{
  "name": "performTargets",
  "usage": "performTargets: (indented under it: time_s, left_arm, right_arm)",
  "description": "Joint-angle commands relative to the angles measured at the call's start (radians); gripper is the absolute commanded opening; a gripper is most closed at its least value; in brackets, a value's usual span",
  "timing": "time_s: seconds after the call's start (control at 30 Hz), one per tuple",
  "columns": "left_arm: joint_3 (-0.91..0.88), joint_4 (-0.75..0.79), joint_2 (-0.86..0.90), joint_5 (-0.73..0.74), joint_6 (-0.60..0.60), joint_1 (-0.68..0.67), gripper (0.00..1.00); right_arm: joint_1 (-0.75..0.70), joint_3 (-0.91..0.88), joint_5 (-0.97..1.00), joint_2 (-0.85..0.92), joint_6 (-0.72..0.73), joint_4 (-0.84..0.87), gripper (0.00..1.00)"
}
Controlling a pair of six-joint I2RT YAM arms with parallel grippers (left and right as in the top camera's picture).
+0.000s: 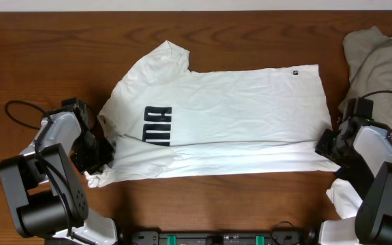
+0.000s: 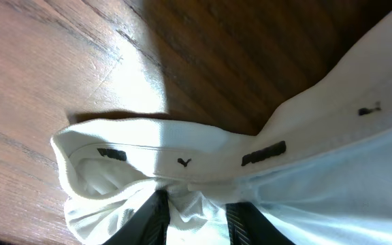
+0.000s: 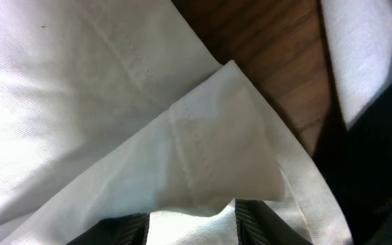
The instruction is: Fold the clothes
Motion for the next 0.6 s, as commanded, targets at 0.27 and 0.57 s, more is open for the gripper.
performTargets:
  time_s: [0.27,0.57]
  left_arm:
    - [0.063,-0.038,-0.084,-0.008,0.001,0.005,0.35]
    - [0.154,0.019,-0.387,0.125,0.015,0.004,0.61]
  right_arm:
    - [-0.003,0.058,-0.066,0.024,0.01,-0.09,0.41]
    - [-0.001,0.346,-0.124,-0.188,-0.063,-0.218,0.47]
